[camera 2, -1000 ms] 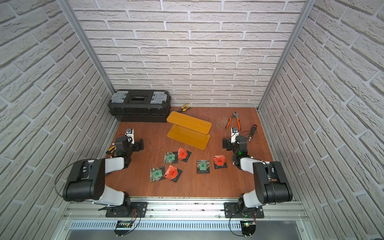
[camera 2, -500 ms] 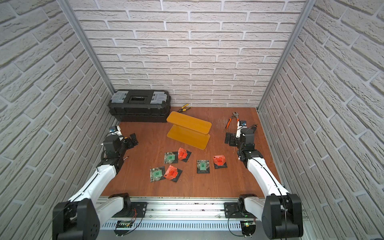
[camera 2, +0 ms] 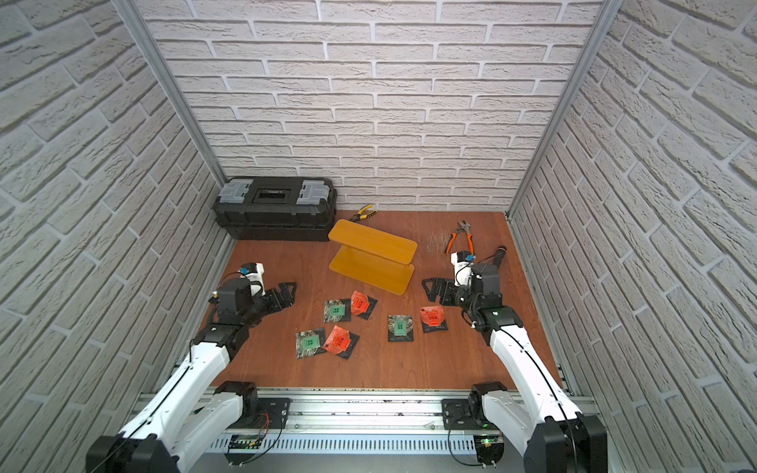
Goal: Place the tea bags on the shelf by color
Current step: Pick up the tea bag from the center of the board.
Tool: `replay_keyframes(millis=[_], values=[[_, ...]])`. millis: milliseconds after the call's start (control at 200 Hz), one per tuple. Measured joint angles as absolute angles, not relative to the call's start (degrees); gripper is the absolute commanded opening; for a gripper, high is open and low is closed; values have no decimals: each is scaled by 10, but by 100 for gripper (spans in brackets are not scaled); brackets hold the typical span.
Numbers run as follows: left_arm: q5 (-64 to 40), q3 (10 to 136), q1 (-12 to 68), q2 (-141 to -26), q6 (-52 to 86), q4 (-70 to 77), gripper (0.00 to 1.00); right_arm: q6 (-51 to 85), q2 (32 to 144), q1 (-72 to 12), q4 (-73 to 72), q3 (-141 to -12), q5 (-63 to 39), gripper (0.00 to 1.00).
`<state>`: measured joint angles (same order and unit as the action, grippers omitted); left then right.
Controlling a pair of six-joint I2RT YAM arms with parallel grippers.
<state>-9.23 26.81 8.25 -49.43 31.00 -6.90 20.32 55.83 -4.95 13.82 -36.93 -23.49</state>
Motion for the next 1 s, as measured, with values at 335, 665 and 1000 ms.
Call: replay_keyframes(millis=[335,665,1000], values=[[-69,262,211,-482,352,-105,99,212,530,-196,165,-353,-246,95],[-36,206,292,-411,418,-114,99,261,548,-324,139,-339,-222,90],[-3,196,352,-397,464,-123,99,292,691,-433,74,-349,-188,85]])
